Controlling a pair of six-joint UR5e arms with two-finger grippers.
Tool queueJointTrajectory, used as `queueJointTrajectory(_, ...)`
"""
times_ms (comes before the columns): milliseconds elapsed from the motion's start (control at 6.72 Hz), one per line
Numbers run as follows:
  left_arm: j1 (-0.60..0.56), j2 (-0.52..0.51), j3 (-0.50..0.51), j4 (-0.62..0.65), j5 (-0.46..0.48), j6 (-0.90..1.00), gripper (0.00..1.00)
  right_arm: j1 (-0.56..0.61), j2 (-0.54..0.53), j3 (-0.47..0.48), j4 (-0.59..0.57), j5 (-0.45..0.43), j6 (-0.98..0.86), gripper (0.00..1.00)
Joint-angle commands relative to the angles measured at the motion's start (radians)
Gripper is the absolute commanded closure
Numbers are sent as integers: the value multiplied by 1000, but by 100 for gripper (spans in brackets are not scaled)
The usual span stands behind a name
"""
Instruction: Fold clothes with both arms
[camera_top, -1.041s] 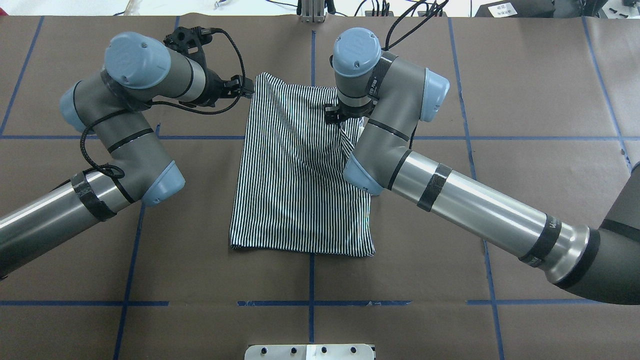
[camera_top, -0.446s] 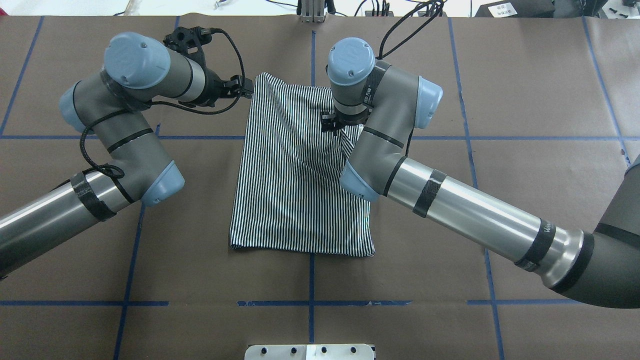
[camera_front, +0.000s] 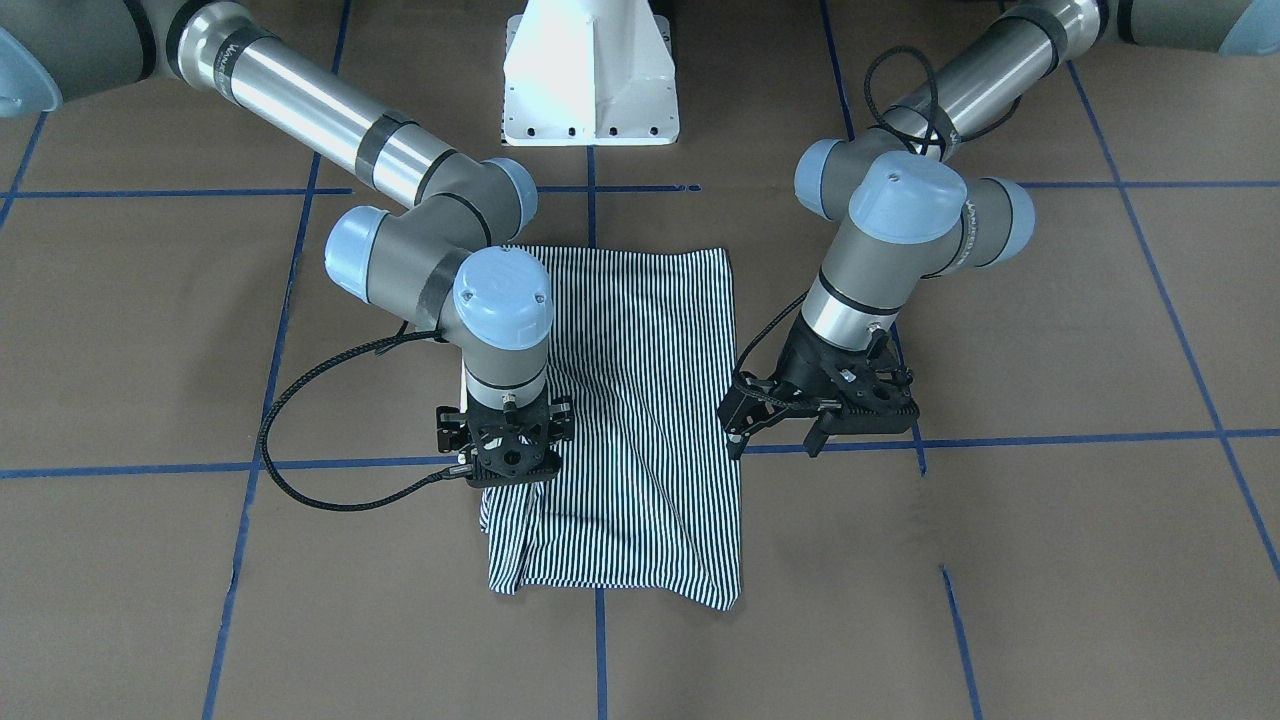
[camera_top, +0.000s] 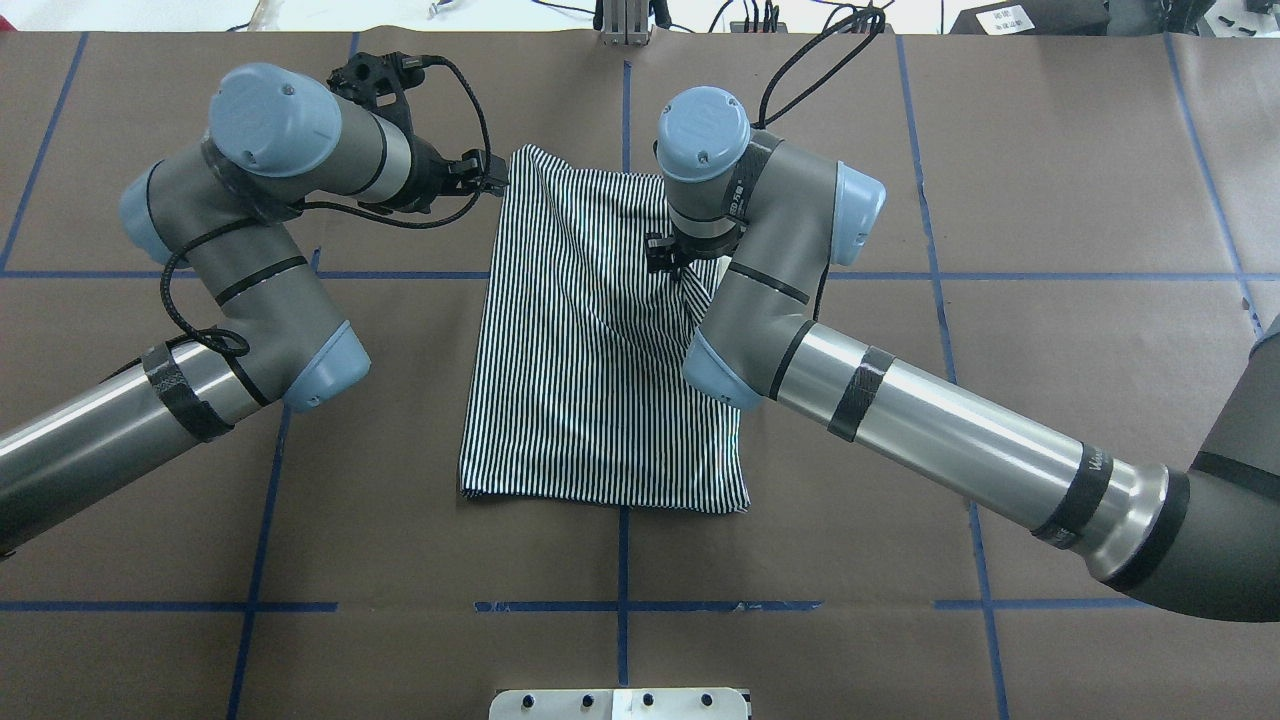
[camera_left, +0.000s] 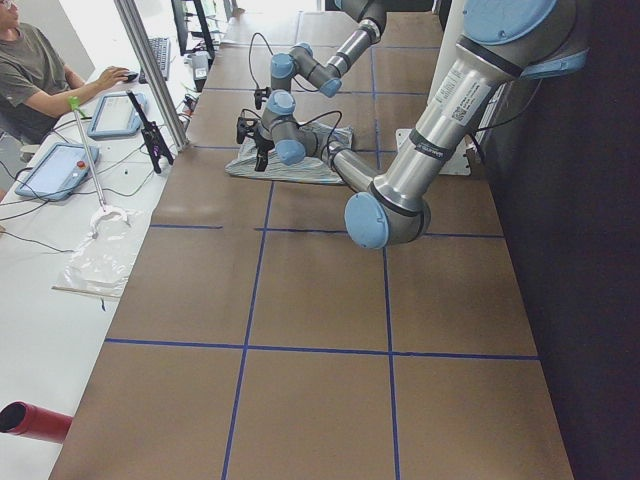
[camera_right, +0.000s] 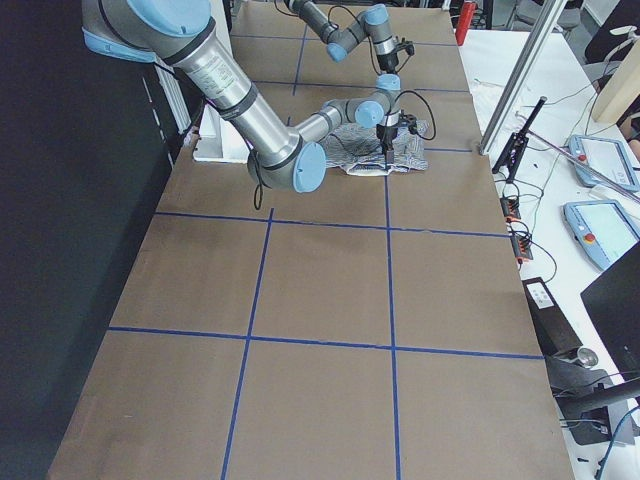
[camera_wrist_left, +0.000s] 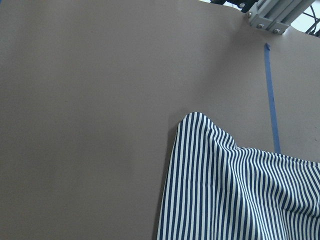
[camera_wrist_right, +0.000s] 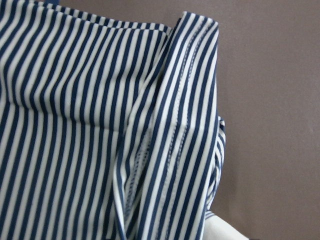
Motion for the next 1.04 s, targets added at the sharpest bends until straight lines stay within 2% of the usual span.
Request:
queueJointTrajectory(0, 0, -1, 0, -2, 0, 0, 0, 16, -25, 8, -9, 5, -20, 8)
queueJointTrajectory(149, 0, -1, 0, 0, -2, -2, 0, 42, -72, 58, -41, 15, -37, 8)
queueJointTrajectory(446, 0, -4, -2, 0, -2, -3, 0, 85, -265, 457, -385, 12, -220, 8)
queueJointTrajectory(595, 0, -4, -2, -2, -2, -2, 0, 86, -294, 513, -403, 13, -221, 8)
queueJointTrajectory(744, 0, -4, -3, -2, -2, -2, 0, 85, -263, 497, -397, 13, -215, 8)
queueJointTrajectory(892, -2, -4, -5, -2, -3, -2, 0, 88, -172, 424, -381, 13, -210, 7)
